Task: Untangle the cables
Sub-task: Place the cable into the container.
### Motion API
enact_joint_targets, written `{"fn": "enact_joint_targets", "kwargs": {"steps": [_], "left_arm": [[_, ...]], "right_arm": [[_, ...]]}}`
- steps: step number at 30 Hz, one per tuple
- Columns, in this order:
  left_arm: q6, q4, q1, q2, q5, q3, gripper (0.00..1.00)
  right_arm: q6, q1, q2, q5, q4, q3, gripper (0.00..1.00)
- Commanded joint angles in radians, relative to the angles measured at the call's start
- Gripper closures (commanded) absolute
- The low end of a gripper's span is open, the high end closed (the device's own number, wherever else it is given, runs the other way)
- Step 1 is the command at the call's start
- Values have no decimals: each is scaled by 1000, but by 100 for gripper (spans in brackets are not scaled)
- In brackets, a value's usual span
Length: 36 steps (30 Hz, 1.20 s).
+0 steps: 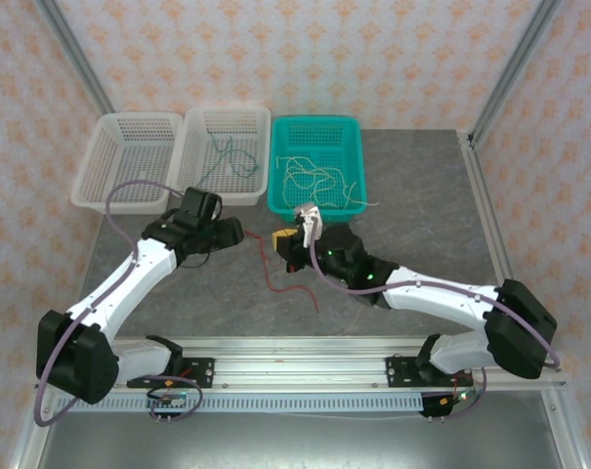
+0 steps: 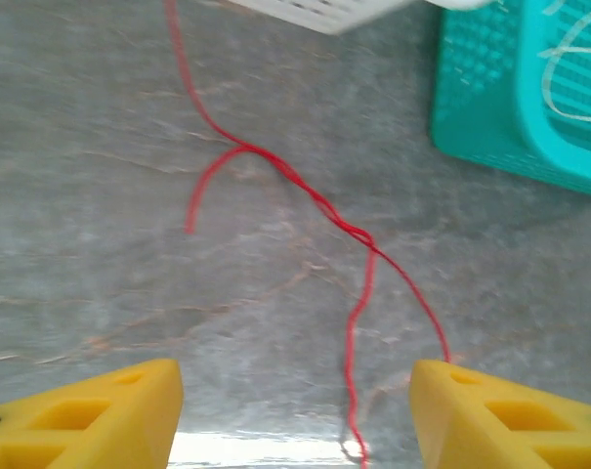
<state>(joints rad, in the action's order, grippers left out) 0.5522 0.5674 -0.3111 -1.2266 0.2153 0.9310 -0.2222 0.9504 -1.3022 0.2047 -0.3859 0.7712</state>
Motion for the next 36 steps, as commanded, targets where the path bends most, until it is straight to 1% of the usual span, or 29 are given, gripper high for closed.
{"fn": "enact_joint_targets", "kwargs": {"steps": [1, 2, 3, 5, 7, 9, 10, 11, 12, 15, 17, 18, 19, 21, 23, 25, 26, 28, 30, 32, 33, 34, 36], "left_arm": [[19, -134, -8, 30, 103, 0, 33], [-2, -109, -7, 41, 78, 14, 32], [-52, -73, -8, 56, 51, 35, 31], [-149, -55, -8, 107, 36, 52, 27], [-254, -115, -9, 177, 104, 26, 24], [-375, -194, -24, 247, 175, -30, 18], [-447, -229, -32, 267, 215, -61, 17], [-538, -247, -45, 284, 275, -86, 16], [-613, -250, -75, 297, 289, -96, 14], [-752, -274, -182, 288, 213, -100, 11], [-795, -322, -234, 255, 157, -100, 11], [-793, -372, -249, 234, 119, -111, 10], [-777, -435, -251, 215, 81, -130, 10], [-739, -614, -252, 158, -14, -185, 8], [-719, -698, -251, 92, -52, -184, 8], [-676, -726, -251, 36, -98, -158, 11], [-649, -743, -251, 17, -132, -154, 14], [-591, -776, -251, 7, -211, -160, 30], [-546, -776, -245, 34, -219, -154, 58], [-512, -738, -241, 66, -169, -120, 83], [-500, -691, -240, 79, -137, -83, 93], [-487, -640, -240, 86, -121, -45, 100], [-471, -525, -240, 98, -98, 47, 100]], "right_arm": [[-110, -29, 27, -49, 96, 71, 100], [-148, -44, 30, -49, 100, 82, 100], [-192, -60, 32, -48, 107, 92, 100], [-257, -87, 28, -38, 128, 122, 100], [-283, -102, 17, -16, 159, 161, 100], [-283, -109, 4, 7, 204, 213, 100], [-285, -111, -2, 12, 230, 238, 100], [-292, -113, -10, 16, 262, 268, 100], [-303, -114, -16, 15, 299, 299, 100], [-317, -114, -36, 30, 355, 364, 100], [-334, -114, -46, 53, 360, 387, 100], [-345, -114, -49, 65, 359, 395, 100], [-352, -114, -54, 79, 355, 402, 100], [-373, -114, -62, 111, 352, 420, 100], [-389, -114, -68, 128, 371, 442, 100], [-397, -114, -65, 126, 399, 461, 100], [-399, -114, -56, 113, 412, 466, 100], [-403, -114, -31, 65, 433, 462, 100], [-399, -114, -1, -2, 447, 443, 100], [-386, -114, 18, -58, 461, 423, 100], [-371, -114, 22, -72, 463, 411, 98], [-357, -114, 24, -75, 460, 399, 92], [-320, -114, 32, -70, 435, 356, 73]]}}
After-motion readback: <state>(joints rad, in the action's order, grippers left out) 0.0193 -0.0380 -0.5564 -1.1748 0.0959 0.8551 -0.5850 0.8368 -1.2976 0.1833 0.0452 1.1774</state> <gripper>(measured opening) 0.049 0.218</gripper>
